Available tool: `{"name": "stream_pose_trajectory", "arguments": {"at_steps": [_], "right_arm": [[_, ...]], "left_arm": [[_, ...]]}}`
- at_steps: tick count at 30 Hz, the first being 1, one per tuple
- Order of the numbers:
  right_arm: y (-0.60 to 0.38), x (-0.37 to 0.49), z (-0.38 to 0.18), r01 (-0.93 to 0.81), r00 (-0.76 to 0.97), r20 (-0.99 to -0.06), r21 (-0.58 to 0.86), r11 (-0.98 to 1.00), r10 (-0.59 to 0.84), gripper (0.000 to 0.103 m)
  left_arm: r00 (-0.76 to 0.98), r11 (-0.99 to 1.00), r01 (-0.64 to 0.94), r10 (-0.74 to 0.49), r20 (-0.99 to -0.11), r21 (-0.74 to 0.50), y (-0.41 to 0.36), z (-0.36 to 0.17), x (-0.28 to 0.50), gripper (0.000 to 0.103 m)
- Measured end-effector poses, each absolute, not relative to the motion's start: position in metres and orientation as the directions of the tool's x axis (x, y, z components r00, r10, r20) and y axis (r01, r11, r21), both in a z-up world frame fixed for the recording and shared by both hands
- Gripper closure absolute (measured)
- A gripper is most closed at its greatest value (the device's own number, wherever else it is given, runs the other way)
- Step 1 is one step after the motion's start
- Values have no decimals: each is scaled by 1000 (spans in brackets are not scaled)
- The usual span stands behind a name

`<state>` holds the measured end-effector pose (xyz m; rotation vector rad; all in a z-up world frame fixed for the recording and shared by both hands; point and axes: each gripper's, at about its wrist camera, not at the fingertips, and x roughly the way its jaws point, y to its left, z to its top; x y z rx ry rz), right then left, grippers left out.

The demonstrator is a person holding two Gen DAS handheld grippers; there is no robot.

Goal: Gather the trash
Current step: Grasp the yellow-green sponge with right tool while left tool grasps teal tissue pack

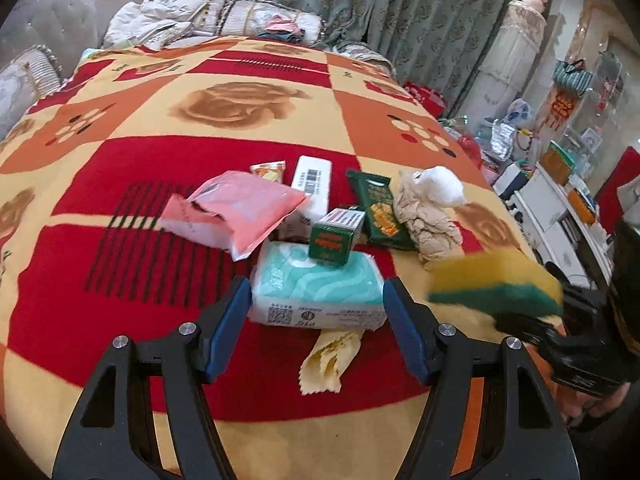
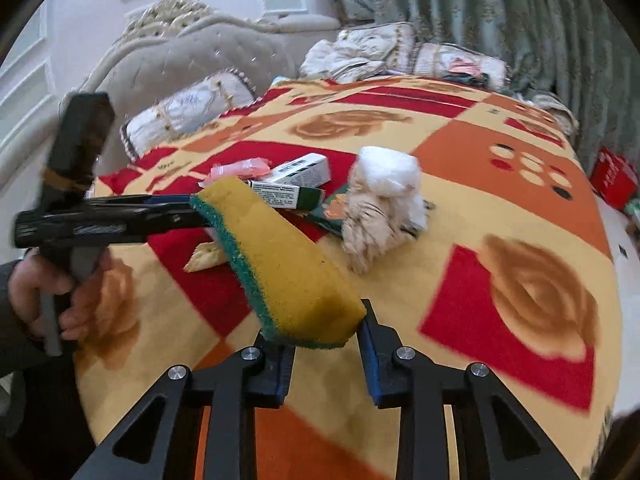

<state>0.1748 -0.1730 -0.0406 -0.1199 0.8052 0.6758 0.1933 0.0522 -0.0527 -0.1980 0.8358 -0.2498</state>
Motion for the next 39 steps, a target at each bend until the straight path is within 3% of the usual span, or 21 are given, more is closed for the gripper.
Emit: {"name": "stream_pose_trajectory", "arguments": {"at_steps": [5, 7, 10, 16, 23, 25, 26, 28, 32, 39], "right_arm": [[-211, 146, -39, -517, 504, -675, 264, 815, 538, 75], [-224, 137, -43, -486, 514, -657, 306, 819, 551, 75], [-230, 133, -45, -458, 538, -657, 297, 838, 528, 75], [-239, 133, -44, -439, 563, -637, 309, 844, 527, 75], [-241, 130, -43, -443, 572, -630, 302, 844, 525, 75], [-241, 129, -44, -446, 568, -633, 300, 843, 526, 75], [-240, 129, -44, -445, 568, -637, 295, 846, 521, 75], [-239, 129, -46, -450, 562, -641, 293, 844, 522, 75], [-237, 129, -48, -458, 559, -650, 275, 845, 514, 75], [-232, 134, -52, -462, 552, -663, 264, 847, 507, 75]], "left_arm": [[661, 940, 153, -326, -676, -303, 51, -51, 193, 40], [666, 940, 162, -328, -670, -300, 49, -49, 190, 64], [658, 935, 190, -347, -668, -298, 43, -48, 185, 86], [678, 926, 243, -375, -632, -288, 33, -39, 165, 96], [683, 924, 270, -382, -622, -271, 21, -29, 127, 97], [713, 951, 230, -309, -629, -207, 26, -26, 128, 92], [715, 956, 218, -292, -636, -193, 30, -26, 134, 84], [699, 959, 220, -284, -657, -180, 39, -28, 150, 21], [664, 939, 330, -301, -685, -93, 40, -37, 167, 17], [551, 870, 483, -392, -737, -101, 22, -56, 193, 17]]}}
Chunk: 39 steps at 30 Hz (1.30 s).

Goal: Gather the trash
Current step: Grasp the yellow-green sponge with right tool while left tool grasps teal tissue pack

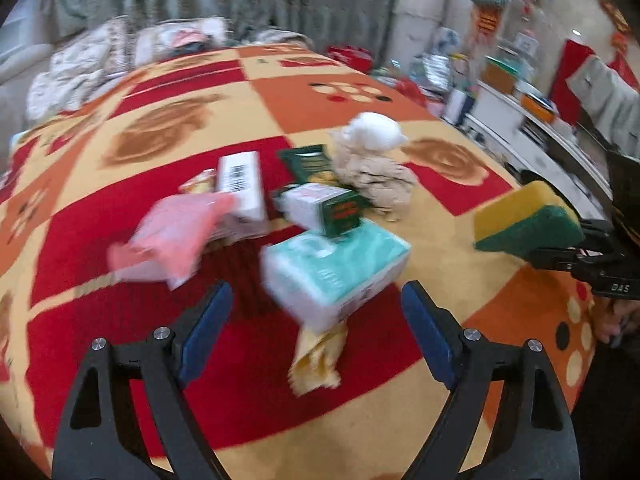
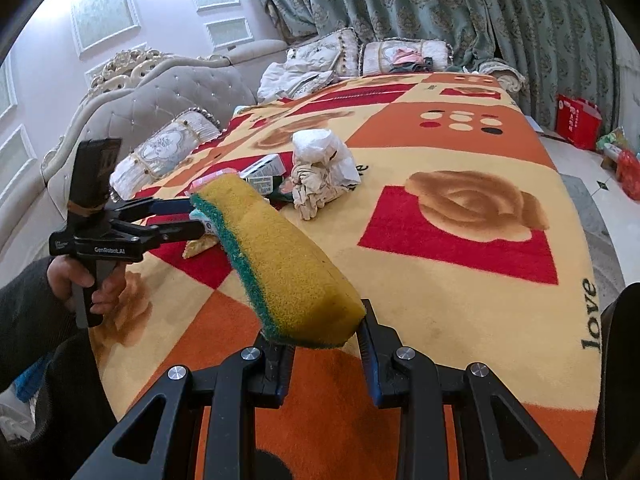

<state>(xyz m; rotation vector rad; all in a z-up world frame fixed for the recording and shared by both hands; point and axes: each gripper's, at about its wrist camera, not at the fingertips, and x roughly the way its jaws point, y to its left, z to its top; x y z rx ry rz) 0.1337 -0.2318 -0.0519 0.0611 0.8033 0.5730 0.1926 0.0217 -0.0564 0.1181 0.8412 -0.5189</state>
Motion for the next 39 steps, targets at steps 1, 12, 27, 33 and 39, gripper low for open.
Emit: {"name": "stream_pose_trajectory", "arguments": {"at_steps": [1, 12, 27, 33, 39], "right_arm": [[-231, 134, -53, -463, 550, -665, 260, 847, 505, 75], [-229, 135, -55, -468, 550, -667, 253, 847, 503, 75], [-238, 126, -48, -448, 584, -650, 242, 861, 486, 75], [-241, 124, -46, -436, 595, -644, 243, 866, 480, 75], [-246, 124, -45, -423, 605, -641, 243, 873, 472, 75]], "left_arm": [[547, 864, 495, -392, -740, -92, 18, -57, 195, 17], [478, 808, 561, -493, -727, -180, 10, -57, 216, 22], [396, 736, 648, -548, -737, -199, -16, -42, 149, 68], [407, 757, 628, -516, -754, -179, -34, -51, 148, 45], [440, 790, 585, -500, -746, -184, -41, -53, 156, 45]]}}
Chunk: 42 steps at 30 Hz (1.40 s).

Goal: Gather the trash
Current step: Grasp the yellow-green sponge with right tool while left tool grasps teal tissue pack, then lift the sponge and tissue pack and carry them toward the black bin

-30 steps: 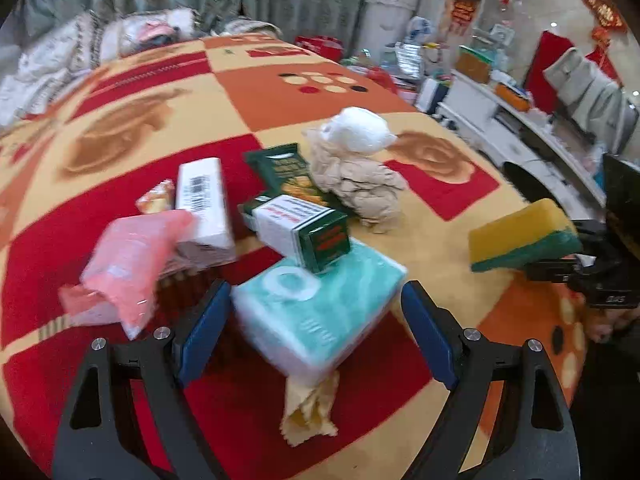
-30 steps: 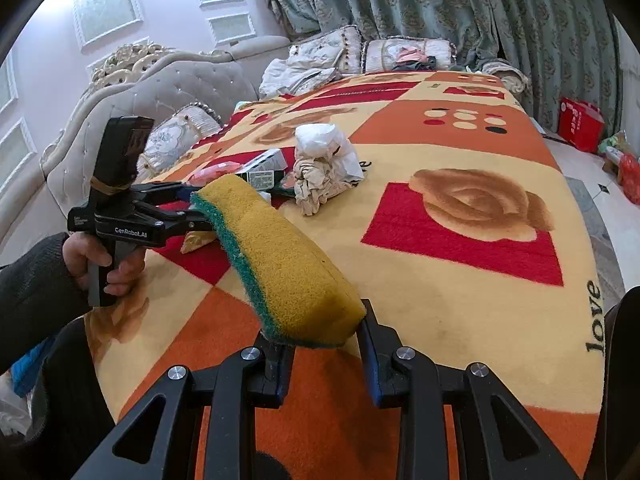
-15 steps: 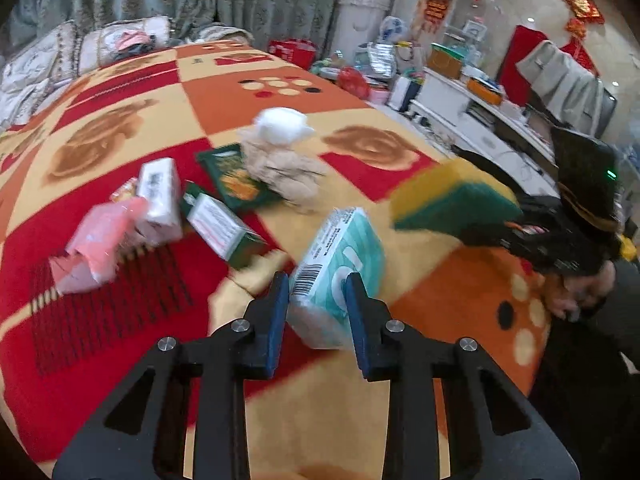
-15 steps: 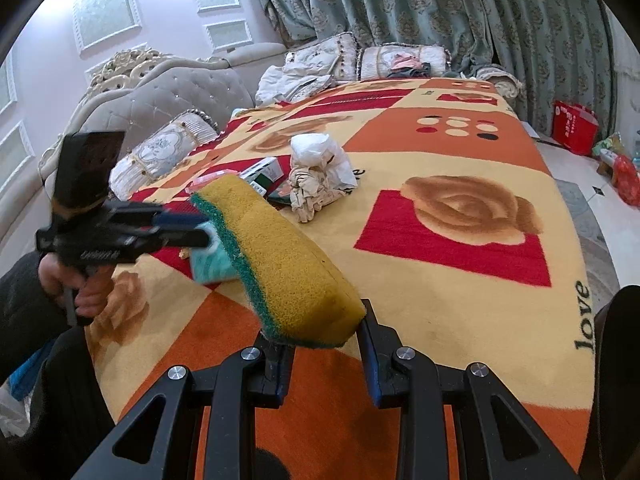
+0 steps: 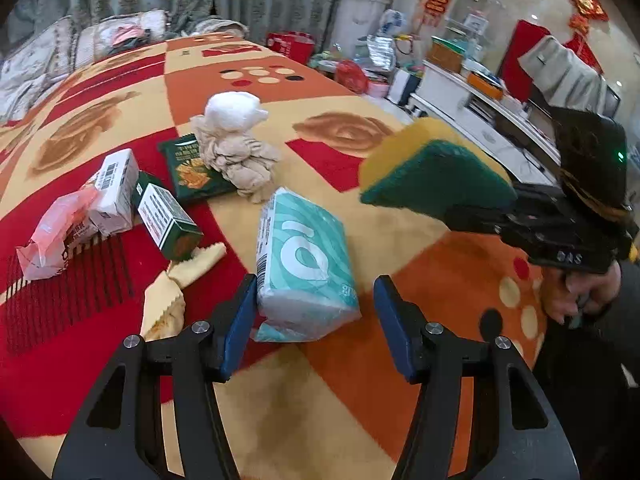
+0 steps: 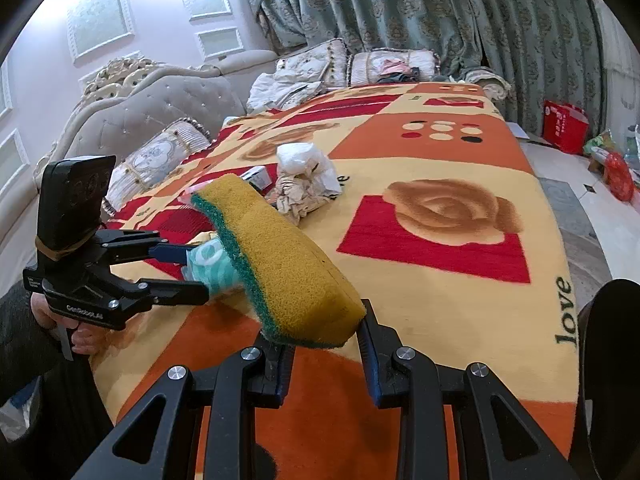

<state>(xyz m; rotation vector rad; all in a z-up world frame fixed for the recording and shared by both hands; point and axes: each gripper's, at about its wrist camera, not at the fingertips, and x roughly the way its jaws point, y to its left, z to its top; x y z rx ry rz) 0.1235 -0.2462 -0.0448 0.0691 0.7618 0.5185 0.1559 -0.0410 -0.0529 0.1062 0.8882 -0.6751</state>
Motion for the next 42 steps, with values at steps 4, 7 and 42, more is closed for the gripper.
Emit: {"name": "stream_pose_trajectory", "arguments": {"at_steps": [4, 7, 42], "right_arm": [[-251, 124, -45, -401, 616, -640, 246, 882, 459, 75], [-252, 125, -46, -391, 614, -647, 249, 886, 453, 75], [-296, 117, -32, -135, 756, -647, -1, 991, 103, 75]], "left_arm": [[490, 823, 556, -442, -751, -121, -50, -55, 158, 45], [505, 822, 568, -393, -768, -48, -63, -62, 158, 45], [549, 847, 467, -502, -668, -253, -91, -18, 122, 69]]}}
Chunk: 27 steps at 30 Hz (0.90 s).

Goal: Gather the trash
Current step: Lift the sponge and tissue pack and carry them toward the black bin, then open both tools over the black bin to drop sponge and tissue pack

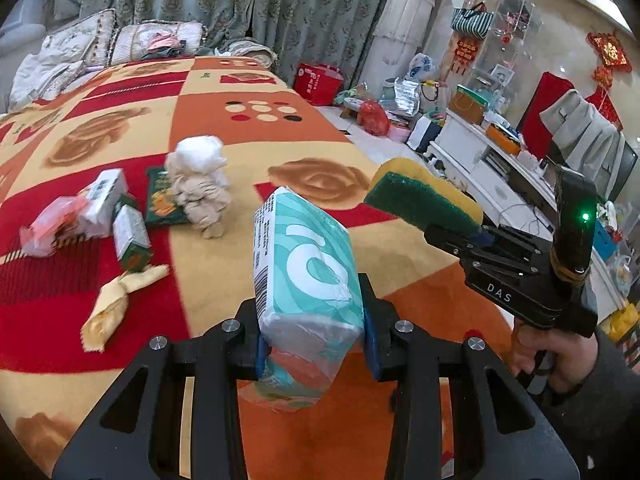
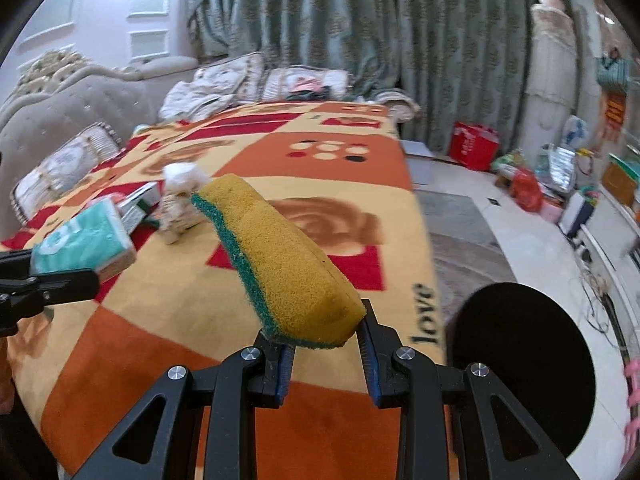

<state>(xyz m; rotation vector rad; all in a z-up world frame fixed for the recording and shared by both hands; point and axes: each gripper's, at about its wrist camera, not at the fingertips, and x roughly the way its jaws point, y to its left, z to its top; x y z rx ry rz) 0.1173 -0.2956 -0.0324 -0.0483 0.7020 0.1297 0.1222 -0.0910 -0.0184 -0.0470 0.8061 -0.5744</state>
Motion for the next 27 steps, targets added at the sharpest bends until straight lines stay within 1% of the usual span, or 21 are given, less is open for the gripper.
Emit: {"name": "stream_pose_trajectory", "arguments": {"at_steps": [8, 15, 20, 27], "right_arm": [[-340, 111, -25, -39, 771, -634, 43, 998, 57, 75], [-413, 97, -21, 115, 784, -620, 109, 987, -23, 75], [-461, 84, -26, 216, 771, -633, 167, 962, -63, 75], [-495, 76, -35, 298, 739, -665, 184, 937, -104, 75]], "left_arm": [[528, 816, 533, -526, -667, -222, -139, -14, 128, 69], [481, 759, 622, -564, -671, -193, -199, -15, 132, 69], [423, 695, 695, -600, -679, -182, -254, -19, 134, 69], [356, 635, 744, -639, -682, -207, -318, -31, 152, 69]]}}
